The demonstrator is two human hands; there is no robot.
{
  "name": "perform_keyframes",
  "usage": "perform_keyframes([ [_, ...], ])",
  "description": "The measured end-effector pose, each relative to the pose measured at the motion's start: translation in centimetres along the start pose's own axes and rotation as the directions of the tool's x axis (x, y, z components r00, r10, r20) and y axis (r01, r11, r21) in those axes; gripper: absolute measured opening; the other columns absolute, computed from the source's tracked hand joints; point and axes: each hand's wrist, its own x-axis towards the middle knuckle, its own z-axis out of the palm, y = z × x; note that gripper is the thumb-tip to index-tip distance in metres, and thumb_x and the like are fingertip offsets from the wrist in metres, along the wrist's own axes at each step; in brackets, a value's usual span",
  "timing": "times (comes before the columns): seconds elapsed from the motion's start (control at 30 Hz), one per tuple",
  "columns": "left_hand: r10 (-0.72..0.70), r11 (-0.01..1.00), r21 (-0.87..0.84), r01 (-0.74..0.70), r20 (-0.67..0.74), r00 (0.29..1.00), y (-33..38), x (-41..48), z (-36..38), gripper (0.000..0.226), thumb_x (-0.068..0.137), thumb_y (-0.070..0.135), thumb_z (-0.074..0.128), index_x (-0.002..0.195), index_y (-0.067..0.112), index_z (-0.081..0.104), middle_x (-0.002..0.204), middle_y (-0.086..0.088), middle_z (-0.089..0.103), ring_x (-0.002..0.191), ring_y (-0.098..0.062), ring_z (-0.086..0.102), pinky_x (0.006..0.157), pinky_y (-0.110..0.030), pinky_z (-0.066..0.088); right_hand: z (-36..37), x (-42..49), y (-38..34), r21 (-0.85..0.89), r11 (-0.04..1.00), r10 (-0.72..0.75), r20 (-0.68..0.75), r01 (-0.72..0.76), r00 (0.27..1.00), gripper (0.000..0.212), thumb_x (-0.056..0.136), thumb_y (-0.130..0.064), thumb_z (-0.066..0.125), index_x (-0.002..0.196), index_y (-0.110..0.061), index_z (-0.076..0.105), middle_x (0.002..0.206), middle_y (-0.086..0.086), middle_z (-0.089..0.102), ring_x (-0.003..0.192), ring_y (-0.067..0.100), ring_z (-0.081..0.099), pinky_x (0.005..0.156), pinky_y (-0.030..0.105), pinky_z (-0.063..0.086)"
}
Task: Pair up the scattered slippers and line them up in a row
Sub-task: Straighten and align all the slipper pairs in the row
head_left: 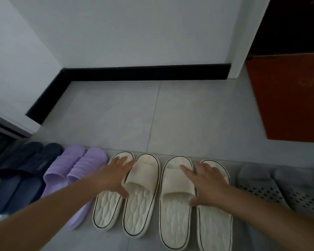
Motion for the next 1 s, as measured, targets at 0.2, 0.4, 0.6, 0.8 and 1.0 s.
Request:
perform_keyframes([
  [0.2, 0.076, 0.988, -0.125, -0.092, -0.126, 0.989, -2.1, 1.8, 1.4, 0.117, 0.045, 0.081, 0.057, 0.144, 0.044, 0.006, 0.138, 0.002, 0.035, 0.130, -0.024, 0.034, 0.106, -0.048, 0.033, 0.8, 2.1, -0.1, -0.003, 0.992, 0.126, 0.075, -0.126, 0.989, 0.106, 0.062, -0.066, 0.064, 0.144, -0.042, 0.002, 0.135, 0.013, 0.035, 0.116, 0.031, 0.045, 0.093, 0.040, 0.041],
  [0.4, 0.077, 0.972, -0.216, -0.092, -0.075, 0.994, -2.6, 2.5, 1.9, 0.105, 0.054, 0.066, 0.066, 0.143, 0.046, 0.013, 0.129, 0.003, 0.036, 0.123, -0.025, 0.031, 0.098, -0.050, 0.042, 1.1, 2.5, -0.5, 0.008, 0.985, 0.171, 0.079, -0.173, 0.982, 0.103, 0.060, -0.056, 0.068, 0.142, -0.041, 0.008, 0.128, 0.009, 0.035, 0.113, 0.030, 0.044, 0.088, 0.037, 0.042],
  [0.6, 0.048, 0.965, -0.253, -0.073, -0.101, 0.994, -2.2, 2.2, 1.9, 0.101, 0.057, 0.060, 0.070, 0.142, 0.045, 0.018, 0.127, 0.003, 0.037, 0.122, -0.024, 0.031, 0.094, -0.049, 0.045, 1.4, 2.4, -0.3, 0.011, 0.986, 0.164, 0.049, -0.165, 0.985, 0.102, 0.060, -0.058, 0.067, 0.142, -0.042, 0.008, 0.127, 0.007, 0.035, 0.112, 0.027, 0.045, 0.088, 0.037, 0.042],
  [0.8, 0.049, 0.964, -0.258, -0.068, -0.079, 0.996, -2.1, 1.9, 1.4, 0.104, 0.056, 0.060, 0.073, 0.142, 0.043, 0.017, 0.130, 0.001, 0.036, 0.123, -0.027, 0.031, 0.099, -0.049, 0.041, 1.6, 2.3, 0.0, 0.021, 0.990, 0.137, 0.027, -0.137, 0.990, 0.107, 0.059, -0.061, 0.066, 0.144, -0.041, 0.004, 0.129, 0.008, 0.036, 0.114, 0.028, 0.044, 0.091, 0.039, 0.042],
  [1.0, 0.154, 0.982, -0.103, -0.157, -0.035, 0.987, 4.0, 2.4, -2.3, 0.138, 0.043, 0.078, 0.069, 0.146, 0.037, -0.012, 0.158, 0.001, -0.009, 0.145, -0.026, -0.006, 0.112, -0.061, 0.015, 1.7, -1.0, 3.9, 0.066, 0.988, 0.141, 0.000, -0.140, 0.990, 0.123, 0.055, -0.083, 0.054, 0.148, -0.030, -0.007, 0.155, 0.008, 0.017, 0.141, 0.026, 0.022, 0.114, 0.040, 0.026],
])
